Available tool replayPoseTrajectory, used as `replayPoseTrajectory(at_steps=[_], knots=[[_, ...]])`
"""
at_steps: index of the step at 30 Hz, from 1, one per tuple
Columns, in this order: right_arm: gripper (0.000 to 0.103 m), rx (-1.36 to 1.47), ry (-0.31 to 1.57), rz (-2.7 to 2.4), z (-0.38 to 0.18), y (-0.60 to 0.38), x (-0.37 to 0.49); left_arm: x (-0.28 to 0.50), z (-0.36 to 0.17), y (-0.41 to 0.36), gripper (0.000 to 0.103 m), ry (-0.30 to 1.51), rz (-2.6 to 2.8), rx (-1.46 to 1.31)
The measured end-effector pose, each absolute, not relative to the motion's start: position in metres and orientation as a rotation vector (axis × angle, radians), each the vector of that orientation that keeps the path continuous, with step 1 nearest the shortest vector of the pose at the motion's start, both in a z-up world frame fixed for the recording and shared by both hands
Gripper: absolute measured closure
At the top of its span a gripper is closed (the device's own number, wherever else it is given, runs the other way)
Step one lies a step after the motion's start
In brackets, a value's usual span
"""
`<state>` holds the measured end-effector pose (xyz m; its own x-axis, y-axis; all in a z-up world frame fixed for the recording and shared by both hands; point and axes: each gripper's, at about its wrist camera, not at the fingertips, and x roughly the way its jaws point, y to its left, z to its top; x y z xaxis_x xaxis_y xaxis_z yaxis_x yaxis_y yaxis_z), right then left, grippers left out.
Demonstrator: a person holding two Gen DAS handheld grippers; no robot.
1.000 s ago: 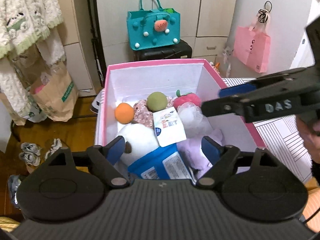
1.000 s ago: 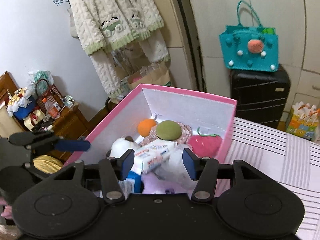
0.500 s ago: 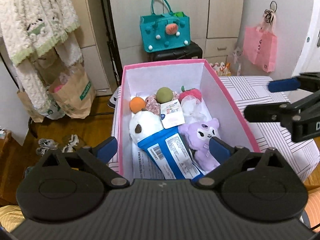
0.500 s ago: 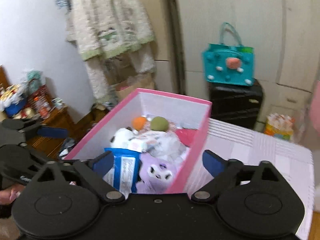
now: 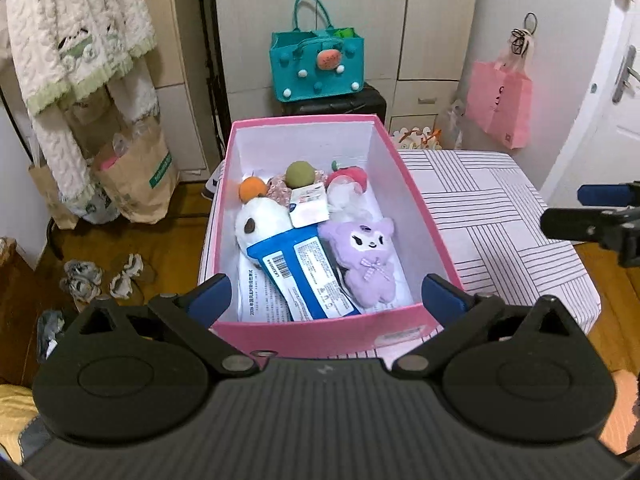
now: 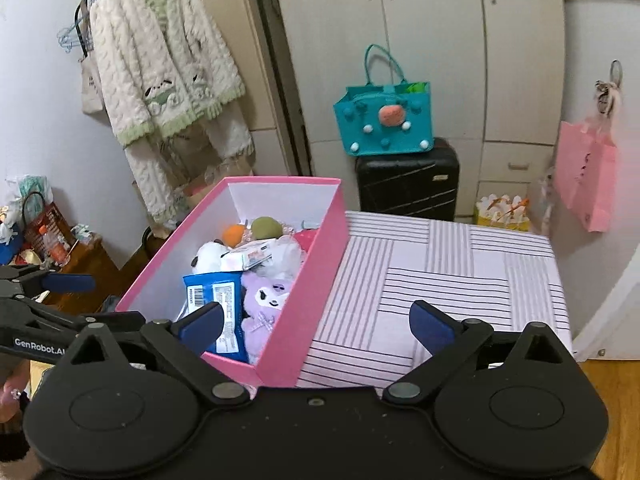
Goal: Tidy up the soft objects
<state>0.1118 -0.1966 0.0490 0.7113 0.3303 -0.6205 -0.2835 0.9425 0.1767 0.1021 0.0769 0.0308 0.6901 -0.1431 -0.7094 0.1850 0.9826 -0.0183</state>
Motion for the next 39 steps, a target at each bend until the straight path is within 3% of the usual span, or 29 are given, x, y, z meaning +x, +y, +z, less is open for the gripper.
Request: replayPoseTrajectory(at_steps=[18, 39], knots=[[0.002, -0.096, 0.667, 0.190, 0.042, -0.194, 0.050, 0.054, 0.030, 0.050, 0.000, 0.676, -0.129, 0.104], [0.002, -0.102, 0.531, 0.091, 0.040, -0.192, 0.013, 0.027, 0.021, 0.034, 0.000, 0.596, -0.113, 0.084]])
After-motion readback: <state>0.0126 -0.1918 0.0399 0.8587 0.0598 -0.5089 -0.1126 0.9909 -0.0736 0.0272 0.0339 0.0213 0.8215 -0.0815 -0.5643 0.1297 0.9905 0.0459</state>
